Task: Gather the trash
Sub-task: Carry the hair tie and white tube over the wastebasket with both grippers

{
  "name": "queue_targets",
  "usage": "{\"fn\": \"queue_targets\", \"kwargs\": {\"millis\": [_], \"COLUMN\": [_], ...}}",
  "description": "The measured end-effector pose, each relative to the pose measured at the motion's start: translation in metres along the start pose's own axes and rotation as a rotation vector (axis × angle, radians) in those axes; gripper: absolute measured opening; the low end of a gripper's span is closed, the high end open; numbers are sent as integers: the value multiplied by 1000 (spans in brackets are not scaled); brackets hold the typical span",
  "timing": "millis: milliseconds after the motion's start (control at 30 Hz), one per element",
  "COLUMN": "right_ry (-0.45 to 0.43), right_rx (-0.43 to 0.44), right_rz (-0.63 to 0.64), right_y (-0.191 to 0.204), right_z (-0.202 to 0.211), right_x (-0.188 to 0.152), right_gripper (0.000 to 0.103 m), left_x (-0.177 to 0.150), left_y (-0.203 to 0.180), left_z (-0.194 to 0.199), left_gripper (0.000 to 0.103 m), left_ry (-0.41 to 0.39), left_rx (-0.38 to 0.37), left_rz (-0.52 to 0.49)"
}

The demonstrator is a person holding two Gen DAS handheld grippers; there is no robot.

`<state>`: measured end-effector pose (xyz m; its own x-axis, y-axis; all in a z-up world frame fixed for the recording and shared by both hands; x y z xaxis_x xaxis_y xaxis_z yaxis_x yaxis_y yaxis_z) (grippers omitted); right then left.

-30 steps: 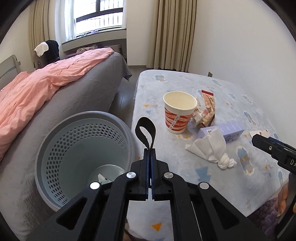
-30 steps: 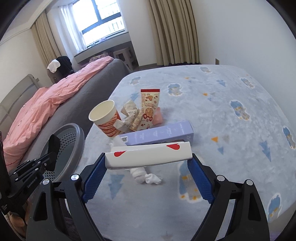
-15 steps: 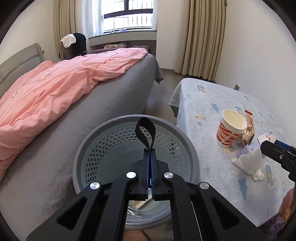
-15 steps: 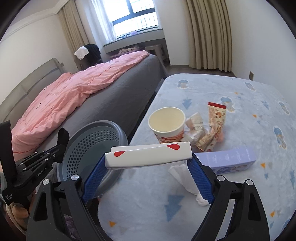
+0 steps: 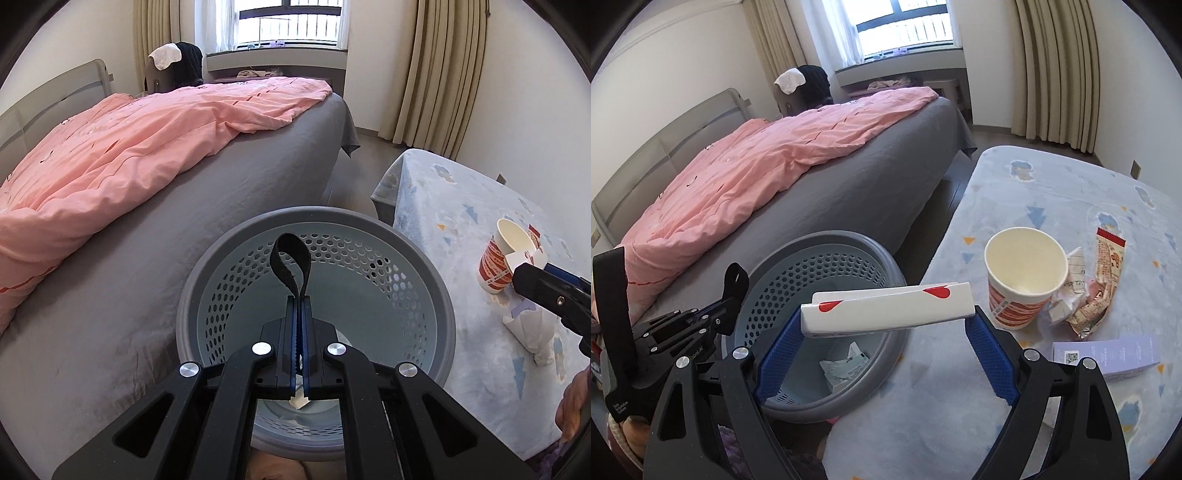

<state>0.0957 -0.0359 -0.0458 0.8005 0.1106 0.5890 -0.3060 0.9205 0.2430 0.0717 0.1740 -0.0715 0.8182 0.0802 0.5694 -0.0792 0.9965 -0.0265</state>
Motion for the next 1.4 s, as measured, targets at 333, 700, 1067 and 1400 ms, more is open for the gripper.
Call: {"fn": "queue_targets", "kwargs": {"millis": [333, 700, 1067, 1400], "right_ry": [29, 54, 79, 75], "right_rx": [27, 58, 66, 82], "right_rz": [28, 72, 91, 95], "right_y": [17, 37, 43, 47], "right_z": [-22, -43, -55, -55], "right_x": [4, 8, 5, 6], "right_gripper": [85, 85, 85, 88], "left_x": [-2, -2, -2, -2], "left_y": [18, 25, 32, 37], "left_z": [-13, -22, -24, -20], "left_gripper": [2, 2, 2, 27], "left_ry": [24, 44, 45, 38], "left_rx": [17, 23, 22, 32], "left_rz": [22, 37, 60, 72]}}
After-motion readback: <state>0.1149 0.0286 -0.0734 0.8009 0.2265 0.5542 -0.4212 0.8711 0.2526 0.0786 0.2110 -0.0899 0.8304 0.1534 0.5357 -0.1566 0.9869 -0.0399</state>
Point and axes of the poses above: each gripper's, at about its wrist camera, not at the fingertips, and z roughly against the way its jaws point, y to its left, x to its top, the point moved 6 cm from there along -z, roughly the way its jaws point, and after that the axes turned 6 degrees about y, right-handed, at the moved point
